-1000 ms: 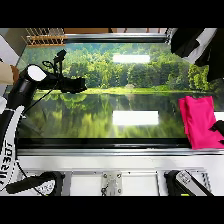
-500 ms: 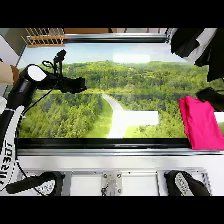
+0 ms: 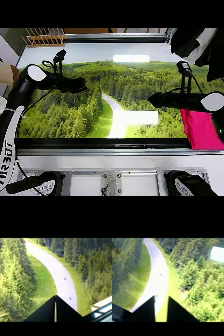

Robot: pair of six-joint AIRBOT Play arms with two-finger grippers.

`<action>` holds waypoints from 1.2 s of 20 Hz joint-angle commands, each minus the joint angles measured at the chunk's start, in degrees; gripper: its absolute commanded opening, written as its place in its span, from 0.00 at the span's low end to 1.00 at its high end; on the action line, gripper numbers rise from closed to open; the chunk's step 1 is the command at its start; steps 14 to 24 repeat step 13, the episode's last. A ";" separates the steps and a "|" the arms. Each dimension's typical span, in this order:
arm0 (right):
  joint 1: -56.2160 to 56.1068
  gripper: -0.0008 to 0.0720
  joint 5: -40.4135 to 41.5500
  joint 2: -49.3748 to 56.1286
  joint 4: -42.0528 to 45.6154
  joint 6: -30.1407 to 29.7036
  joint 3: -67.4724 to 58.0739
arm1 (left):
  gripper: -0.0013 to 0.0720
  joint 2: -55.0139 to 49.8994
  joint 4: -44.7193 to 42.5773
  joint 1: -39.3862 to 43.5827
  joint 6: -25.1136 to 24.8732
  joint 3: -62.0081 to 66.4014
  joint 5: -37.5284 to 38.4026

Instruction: Fold the clothes and pants, and hang the long-sleeved shirts on hangers.

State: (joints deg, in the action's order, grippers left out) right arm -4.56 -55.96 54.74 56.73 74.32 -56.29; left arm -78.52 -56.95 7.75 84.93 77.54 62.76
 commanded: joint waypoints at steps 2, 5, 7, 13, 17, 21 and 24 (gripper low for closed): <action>-2.32 0.04 -0.52 0.46 -0.26 -0.20 0.00 | 0.04 0.00 0.02 0.00 -0.02 0.00 0.02; -2.32 0.04 -0.55 0.52 -0.26 -0.20 0.00 | 0.04 0.00 0.02 0.00 -0.02 0.00 0.00; -2.32 0.04 -0.55 0.52 -0.26 -0.20 0.00 | 0.04 0.00 0.02 0.00 -0.02 0.00 0.00; -2.32 0.04 -0.55 0.52 -0.26 -0.20 0.00 | 0.04 0.00 0.02 0.00 -0.02 0.00 0.00; -2.32 0.04 -0.55 0.52 -0.26 -0.20 0.00 | 0.04 0.00 0.02 0.00 -0.02 0.00 0.00; -2.32 0.04 -0.55 0.52 -0.26 -0.20 0.00 | 0.04 0.00 0.02 0.00 -0.02 0.00 0.00; -2.32 0.04 -0.55 0.52 -0.26 -0.20 0.00 | 0.04 0.00 0.02 0.00 -0.02 0.00 0.00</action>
